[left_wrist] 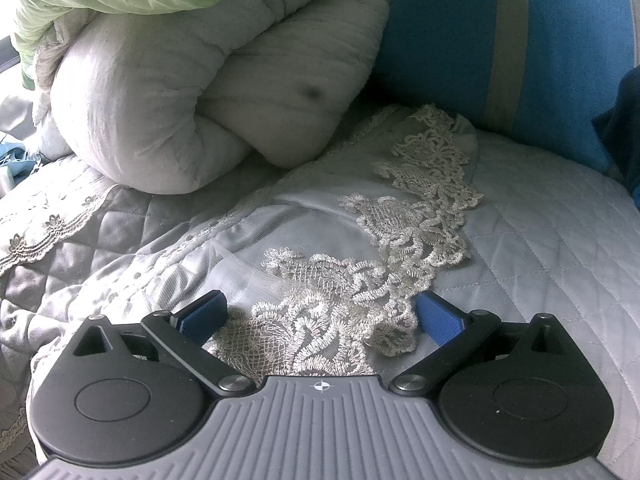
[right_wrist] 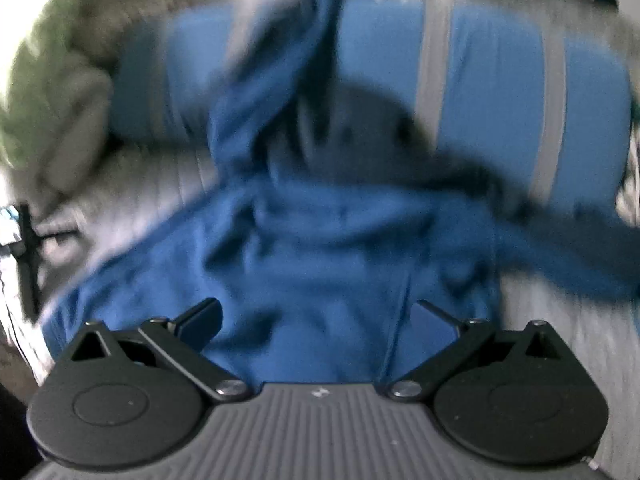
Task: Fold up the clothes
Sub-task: 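Swing both tools toward the blue fleece hoodie lying on the bed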
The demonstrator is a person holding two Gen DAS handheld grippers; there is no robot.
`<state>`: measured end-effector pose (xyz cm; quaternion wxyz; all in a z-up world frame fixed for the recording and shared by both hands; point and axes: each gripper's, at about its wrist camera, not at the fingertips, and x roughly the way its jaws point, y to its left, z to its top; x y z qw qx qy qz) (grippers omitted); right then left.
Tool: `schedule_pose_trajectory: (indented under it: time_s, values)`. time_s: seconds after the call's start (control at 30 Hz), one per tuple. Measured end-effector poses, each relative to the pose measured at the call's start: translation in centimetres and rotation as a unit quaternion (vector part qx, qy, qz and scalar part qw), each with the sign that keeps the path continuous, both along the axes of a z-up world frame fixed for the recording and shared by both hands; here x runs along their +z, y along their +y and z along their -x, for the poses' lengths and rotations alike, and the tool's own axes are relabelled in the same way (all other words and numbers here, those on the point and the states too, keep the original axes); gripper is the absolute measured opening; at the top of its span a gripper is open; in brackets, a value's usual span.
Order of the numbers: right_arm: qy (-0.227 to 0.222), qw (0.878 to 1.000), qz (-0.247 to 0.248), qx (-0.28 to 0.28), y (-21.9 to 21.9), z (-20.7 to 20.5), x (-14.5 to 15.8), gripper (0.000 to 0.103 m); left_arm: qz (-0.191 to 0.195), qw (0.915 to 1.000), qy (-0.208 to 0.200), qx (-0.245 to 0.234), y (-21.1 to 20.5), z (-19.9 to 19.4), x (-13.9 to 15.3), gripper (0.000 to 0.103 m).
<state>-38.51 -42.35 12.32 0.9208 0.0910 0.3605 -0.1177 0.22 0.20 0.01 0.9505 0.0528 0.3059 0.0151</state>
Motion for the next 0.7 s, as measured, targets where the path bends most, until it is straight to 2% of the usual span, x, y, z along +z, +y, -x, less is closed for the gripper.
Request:
schedule_pose_trajectory:
  time_s: [0.07, 0.2, 0.33, 0.43, 0.57, 0.7]
  values:
    - [0.004, 1.000, -0.008, 0.006, 0.3, -0.2, -0.5, 0.103, 0.000, 1.0000, 0.000, 0.000, 0.0, 0.0, 0.0, 0.103]
    - [0.001, 1.000, 0.016, 0.017, 1.1, 0.1, -0.5, 0.103, -0.002, 1.0000, 0.000, 0.000, -0.1, 0.0, 0.0, 0.103]
    - [-0.003, 1.000, -0.021, 0.008, 0.5, 0.0, -0.5, 0.103, 0.002, 1.0000, 0.001, 0.000, 0.2, -0.1, 0.0, 0.103]
    - [-0.005, 1.000, -0.027, 0.001, 0.0, -0.1, -0.3, 0.103, -0.004, 0.9999, 0.006, -0.007, 0.0, 0.1, 0.3, 0.103]
    - [-0.010, 1.000, -0.017, -0.005, 0.1, -0.2, 0.1, 0.103, -0.038, 0.9965, 0.025, -0.070, -1.6, 1.0, 2.6, 0.103]
    - [-0.017, 1.000, -0.023, -0.003, 0.2, -0.1, 0.5, 0.103, -0.040, 0.9880, -0.017, -0.148, -3.6, 4.7, 8.2, 0.103]
